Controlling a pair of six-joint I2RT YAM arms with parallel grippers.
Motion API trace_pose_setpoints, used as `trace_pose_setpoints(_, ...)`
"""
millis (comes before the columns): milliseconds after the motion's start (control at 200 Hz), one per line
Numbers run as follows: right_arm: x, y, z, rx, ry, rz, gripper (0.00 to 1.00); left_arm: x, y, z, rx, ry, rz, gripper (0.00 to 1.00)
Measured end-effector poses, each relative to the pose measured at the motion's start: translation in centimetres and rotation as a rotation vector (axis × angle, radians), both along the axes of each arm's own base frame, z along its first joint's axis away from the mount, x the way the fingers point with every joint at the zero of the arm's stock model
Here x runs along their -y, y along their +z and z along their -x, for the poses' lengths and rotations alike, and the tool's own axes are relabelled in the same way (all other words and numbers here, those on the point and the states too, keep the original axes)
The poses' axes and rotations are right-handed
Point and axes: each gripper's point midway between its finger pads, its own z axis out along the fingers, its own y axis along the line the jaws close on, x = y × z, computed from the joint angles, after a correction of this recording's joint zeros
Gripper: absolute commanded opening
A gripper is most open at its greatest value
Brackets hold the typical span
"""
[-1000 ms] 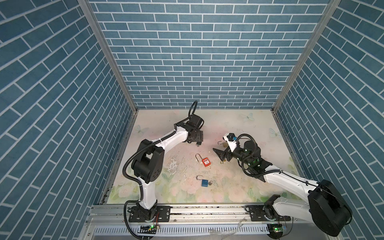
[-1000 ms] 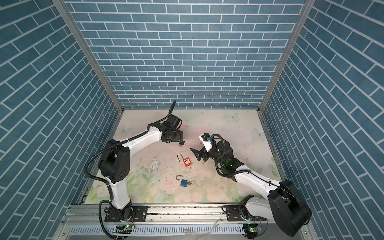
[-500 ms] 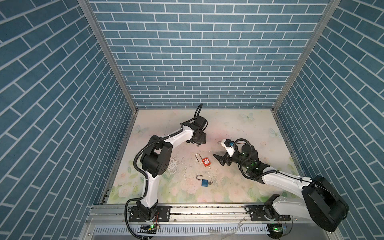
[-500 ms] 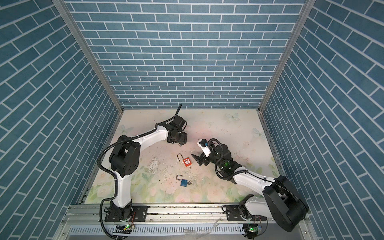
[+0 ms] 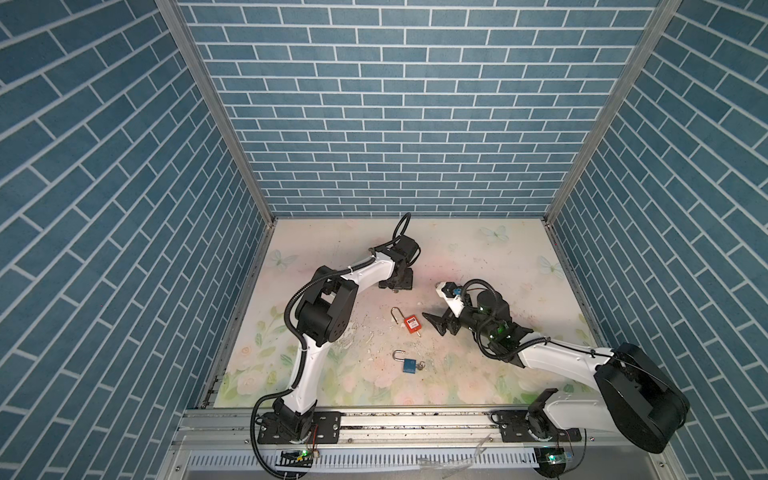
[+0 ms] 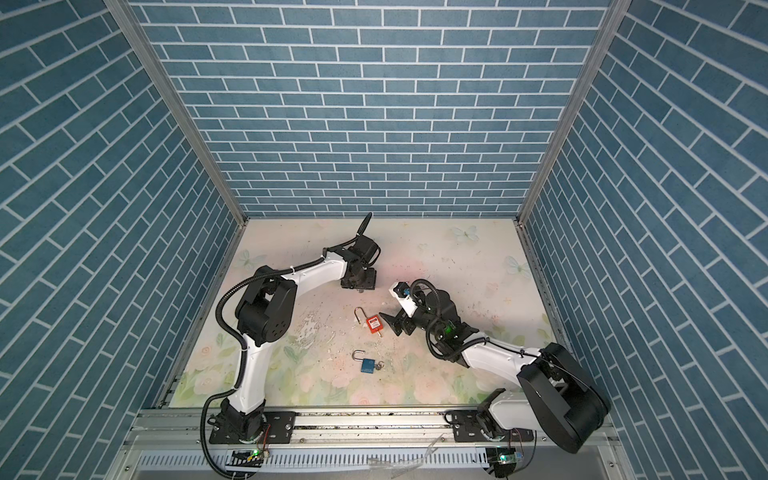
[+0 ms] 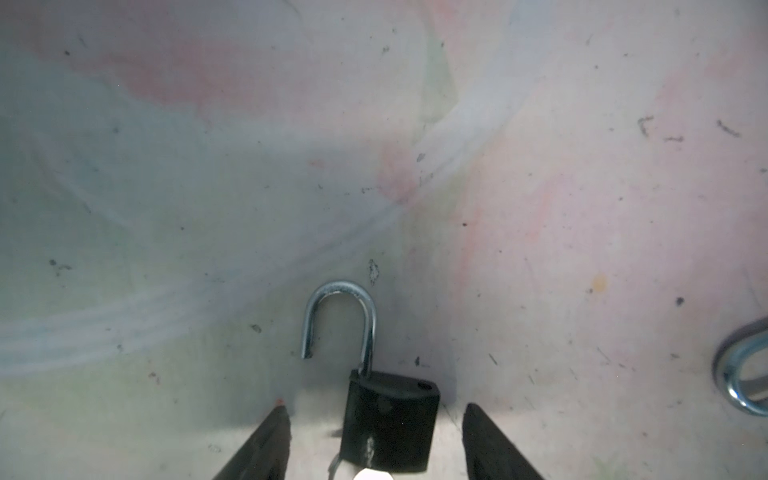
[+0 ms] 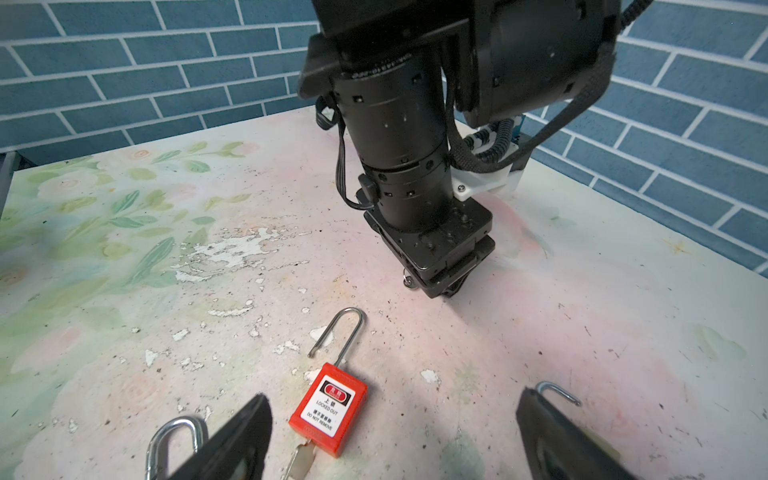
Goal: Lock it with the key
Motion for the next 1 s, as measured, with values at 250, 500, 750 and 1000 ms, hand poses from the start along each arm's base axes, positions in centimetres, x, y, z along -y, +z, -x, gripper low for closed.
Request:
trace_pose_setpoints(250,0.2,-0.1,-0.2,0.011,-0.011,0.012,0.92,0.2,-0.4,0.4,-0.006,0.003,-0.019,0.56)
trace_pose_setpoints(500,0.4,-0.2,-0.6,0.019,-0.034,0.021,0.91,0.0,-0.5,0.5,-0.009,0.010,-0.032,0.41)
trace_pose_setpoints(750,1.2,0.2,-1.3,0.037,-0.096,0.030,0.91,0.1,-0.5,0.5,-0.003,0.010,-0.032,0.16)
trace_pose_setpoints(1000,3.2,4.5,-2.3,0.051,-0.249,-0.060,0.91,0.7,0.1,0.4,0.027,-0.035,-0.008,0.05)
